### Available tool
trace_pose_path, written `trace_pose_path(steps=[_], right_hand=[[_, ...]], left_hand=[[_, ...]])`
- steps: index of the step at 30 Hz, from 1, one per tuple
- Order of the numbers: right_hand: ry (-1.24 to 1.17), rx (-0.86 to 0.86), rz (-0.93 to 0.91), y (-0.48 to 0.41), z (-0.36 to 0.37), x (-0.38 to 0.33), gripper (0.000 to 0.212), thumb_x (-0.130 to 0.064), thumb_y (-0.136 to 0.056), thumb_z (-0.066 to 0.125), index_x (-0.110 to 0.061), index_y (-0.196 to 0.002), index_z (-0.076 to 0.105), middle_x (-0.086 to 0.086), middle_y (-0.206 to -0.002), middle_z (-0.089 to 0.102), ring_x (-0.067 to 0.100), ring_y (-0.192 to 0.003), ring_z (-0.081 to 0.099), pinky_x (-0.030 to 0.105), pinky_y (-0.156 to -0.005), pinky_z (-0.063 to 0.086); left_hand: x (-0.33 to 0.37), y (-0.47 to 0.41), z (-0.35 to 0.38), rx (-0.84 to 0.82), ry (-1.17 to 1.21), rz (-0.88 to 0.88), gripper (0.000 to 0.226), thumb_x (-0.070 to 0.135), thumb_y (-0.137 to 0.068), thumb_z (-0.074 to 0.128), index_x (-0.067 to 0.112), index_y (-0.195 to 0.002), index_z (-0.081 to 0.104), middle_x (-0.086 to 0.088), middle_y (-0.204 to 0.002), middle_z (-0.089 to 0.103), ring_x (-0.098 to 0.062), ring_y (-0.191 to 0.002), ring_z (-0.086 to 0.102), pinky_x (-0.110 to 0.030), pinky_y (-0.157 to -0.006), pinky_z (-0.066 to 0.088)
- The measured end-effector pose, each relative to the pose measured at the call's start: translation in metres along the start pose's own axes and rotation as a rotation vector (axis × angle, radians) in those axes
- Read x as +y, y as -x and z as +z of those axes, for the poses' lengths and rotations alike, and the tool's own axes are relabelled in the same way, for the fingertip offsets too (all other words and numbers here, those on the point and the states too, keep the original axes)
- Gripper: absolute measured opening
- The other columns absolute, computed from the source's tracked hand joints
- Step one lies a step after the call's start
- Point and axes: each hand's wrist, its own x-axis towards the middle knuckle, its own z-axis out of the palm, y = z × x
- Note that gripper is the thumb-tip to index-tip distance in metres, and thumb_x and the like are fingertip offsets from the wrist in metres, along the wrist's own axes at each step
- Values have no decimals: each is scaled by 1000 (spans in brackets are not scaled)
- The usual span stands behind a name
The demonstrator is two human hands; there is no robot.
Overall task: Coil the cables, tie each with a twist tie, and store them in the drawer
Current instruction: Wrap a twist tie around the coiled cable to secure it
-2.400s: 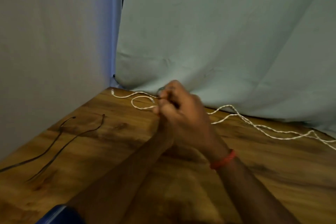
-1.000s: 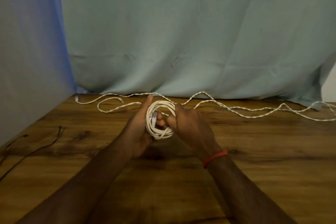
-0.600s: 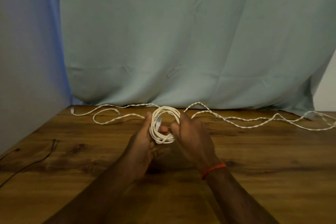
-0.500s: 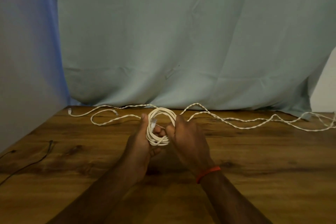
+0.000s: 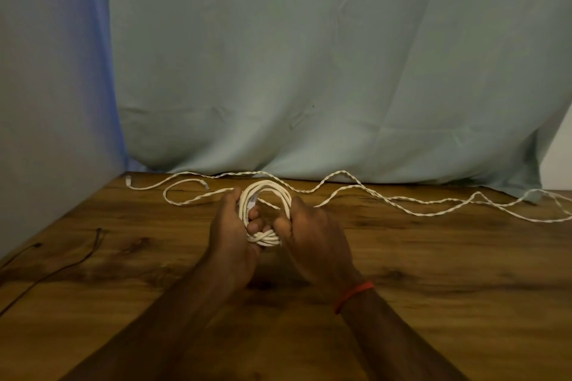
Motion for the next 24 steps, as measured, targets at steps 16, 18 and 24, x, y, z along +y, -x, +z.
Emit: trace_pose_path(steps=[16, 18, 24], right_hand=[[-441, 91, -21, -7, -50, -11, 35, -36, -101, 37, -16, -108, 65, -15, -73, 59, -1, -69, 58, 17, -61, 41], [-458, 49, -143, -7, -51, -19, 31, -25, -100, 41, -12, -101, 69, -13, -74, 61, 0, -70, 57, 16, -61, 37], [-152, -290, -251, 0, -17, -12, 31, -25, -101, 49, -10, -85, 71, 9, -75, 63, 16, -67, 46, 30, -63, 28]], left_hand=[[10, 0, 2, 231, -308, 229, 36, 28, -102, 37, 16, -81, 64, -6, -75, 62, -21, -74, 58, -40, -79, 50], [10, 0, 1, 214, -322, 246, 36, 26, -101, 37, 15, -81, 64, -5, -71, 62, -21, -70, 59, -36, -73, 50], [13, -3, -1, 241, -394, 261, 33, 23, -94, 42, 3, -94, 68, -8, -76, 71, -22, -64, 63, -28, -57, 48]])
